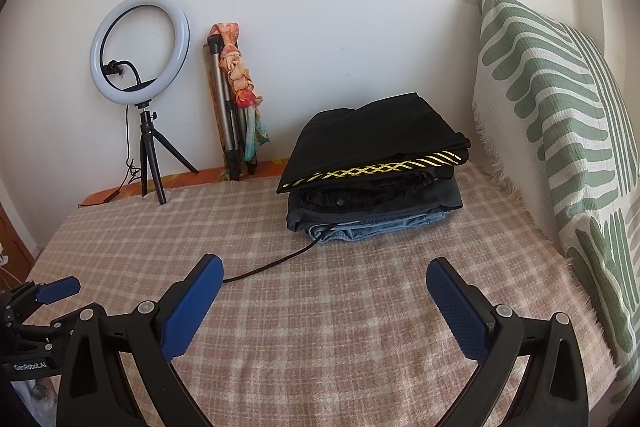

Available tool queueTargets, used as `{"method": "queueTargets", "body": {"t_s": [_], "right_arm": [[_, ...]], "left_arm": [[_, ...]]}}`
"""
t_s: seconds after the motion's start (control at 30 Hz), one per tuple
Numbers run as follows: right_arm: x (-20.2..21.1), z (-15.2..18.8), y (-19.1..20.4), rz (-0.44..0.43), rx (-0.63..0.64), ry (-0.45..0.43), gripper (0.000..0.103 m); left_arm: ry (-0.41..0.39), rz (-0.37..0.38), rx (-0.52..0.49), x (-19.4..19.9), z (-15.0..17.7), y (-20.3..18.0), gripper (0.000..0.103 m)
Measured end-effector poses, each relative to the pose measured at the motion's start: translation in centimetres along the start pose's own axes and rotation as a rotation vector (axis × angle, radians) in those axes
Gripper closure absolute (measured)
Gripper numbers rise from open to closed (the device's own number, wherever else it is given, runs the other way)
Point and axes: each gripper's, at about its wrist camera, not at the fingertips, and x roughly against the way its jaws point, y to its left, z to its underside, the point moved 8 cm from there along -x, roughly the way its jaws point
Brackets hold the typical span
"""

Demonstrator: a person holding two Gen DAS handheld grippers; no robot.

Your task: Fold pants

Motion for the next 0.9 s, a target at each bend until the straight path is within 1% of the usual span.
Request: {"method": "queueTargets", "body": {"t_s": [0.2, 0.4, 0.9], "right_arm": [[-0.40, 0.12, -0.06, 0.006, 0.007, 0.005, 0.000], [-0.43, 0.13, -0.08, 0.009, 0.008, 0.008, 0.000], [-0.87, 0.41, 0.39, 0.005, 0.024, 0.025, 0.000]], "left_arm": [[0.006, -0.007, 0.003, -0.33, 0.13, -0.04, 0.023], [-0.003, -0.016, -0.013, -0.19, 0.15, -0.30, 0.023], [0.004, -0.001, 0.004, 0.05, 0.38, -0.27, 0.023]]}}
